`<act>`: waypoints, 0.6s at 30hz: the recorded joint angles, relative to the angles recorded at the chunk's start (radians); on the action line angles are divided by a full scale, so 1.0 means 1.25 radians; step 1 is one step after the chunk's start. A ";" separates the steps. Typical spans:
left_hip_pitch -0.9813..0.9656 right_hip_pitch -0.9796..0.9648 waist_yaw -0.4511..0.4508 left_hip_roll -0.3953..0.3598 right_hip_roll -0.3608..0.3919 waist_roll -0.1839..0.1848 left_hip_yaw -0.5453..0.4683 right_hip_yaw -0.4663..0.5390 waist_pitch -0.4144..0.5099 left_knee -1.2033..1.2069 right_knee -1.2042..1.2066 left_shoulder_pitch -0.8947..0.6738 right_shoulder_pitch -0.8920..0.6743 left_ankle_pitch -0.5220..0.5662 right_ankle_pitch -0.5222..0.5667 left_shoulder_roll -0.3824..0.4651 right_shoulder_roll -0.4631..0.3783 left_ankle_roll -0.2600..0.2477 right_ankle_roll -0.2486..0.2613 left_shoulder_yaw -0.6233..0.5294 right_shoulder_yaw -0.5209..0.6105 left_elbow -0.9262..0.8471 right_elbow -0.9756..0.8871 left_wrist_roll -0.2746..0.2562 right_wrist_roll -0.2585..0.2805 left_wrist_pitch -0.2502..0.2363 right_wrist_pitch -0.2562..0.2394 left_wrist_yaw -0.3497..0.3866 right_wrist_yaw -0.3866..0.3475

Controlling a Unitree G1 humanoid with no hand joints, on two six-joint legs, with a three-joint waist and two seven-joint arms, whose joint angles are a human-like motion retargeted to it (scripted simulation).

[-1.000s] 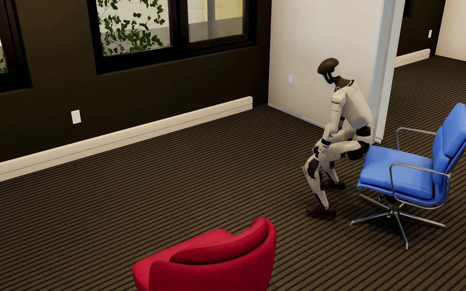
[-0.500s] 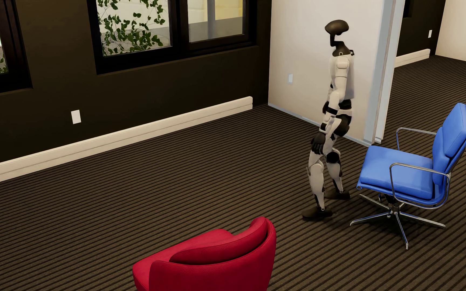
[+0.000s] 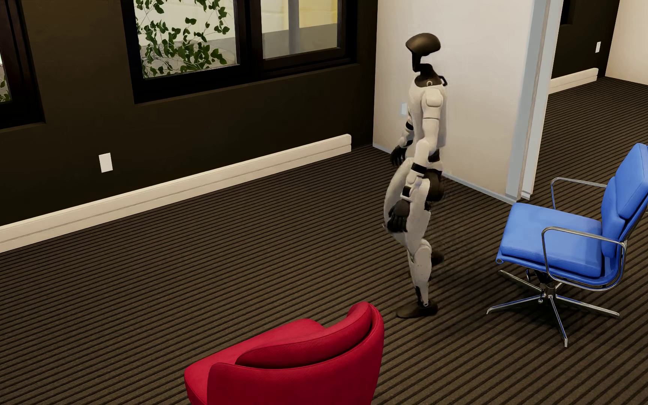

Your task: Rise from the blue chair

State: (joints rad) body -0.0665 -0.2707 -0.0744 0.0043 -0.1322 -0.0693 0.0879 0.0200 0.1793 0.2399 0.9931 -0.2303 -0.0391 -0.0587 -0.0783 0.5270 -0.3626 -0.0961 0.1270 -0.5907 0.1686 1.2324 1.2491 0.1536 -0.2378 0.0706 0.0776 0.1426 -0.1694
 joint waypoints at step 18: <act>-0.101 0.194 0.051 0.114 0.073 0.030 -0.021 -0.011 -0.037 0.395 -0.543 0.069 0.015 0.006 -0.005 -0.040 -0.021 -0.155 -0.061 0.064 0.036 0.019 -0.007 -0.066 0.053 0.000 -0.007 -0.010 -0.035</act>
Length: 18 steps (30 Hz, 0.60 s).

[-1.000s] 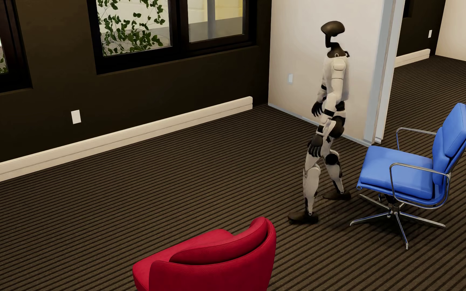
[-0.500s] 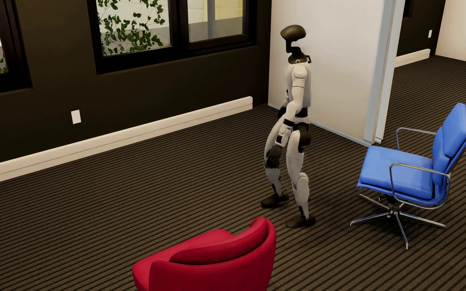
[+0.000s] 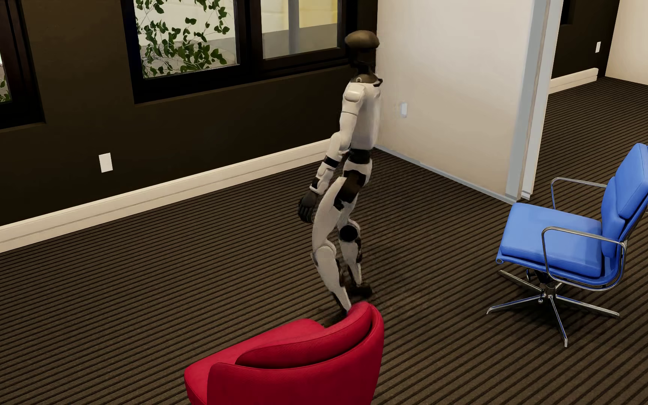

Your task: Rise from the blue chair

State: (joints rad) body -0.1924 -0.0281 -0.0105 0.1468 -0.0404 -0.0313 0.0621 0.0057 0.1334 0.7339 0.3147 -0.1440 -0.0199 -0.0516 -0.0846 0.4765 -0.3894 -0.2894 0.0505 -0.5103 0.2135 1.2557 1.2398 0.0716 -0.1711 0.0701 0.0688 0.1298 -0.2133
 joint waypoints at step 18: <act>0.128 -0.171 -0.033 -0.024 -0.072 -0.022 -0.007 0.034 -0.036 -0.442 0.106 0.022 -0.073 -0.013 -0.010 0.051 0.039 0.025 0.081 0.057 0.112 -0.010 0.089 -0.017 -0.074 -0.034 -0.010 0.009 0.045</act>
State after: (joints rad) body -0.0325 -0.2420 -0.0513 0.1169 -0.1303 -0.0588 0.0529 0.0477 0.0883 0.1808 0.4478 -0.1164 -0.1114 -0.0684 -0.0972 0.5398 -0.3403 -0.2587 0.1518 -0.4386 0.3538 1.2436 1.3514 0.0509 -0.2637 0.0274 0.0558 0.1409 -0.1575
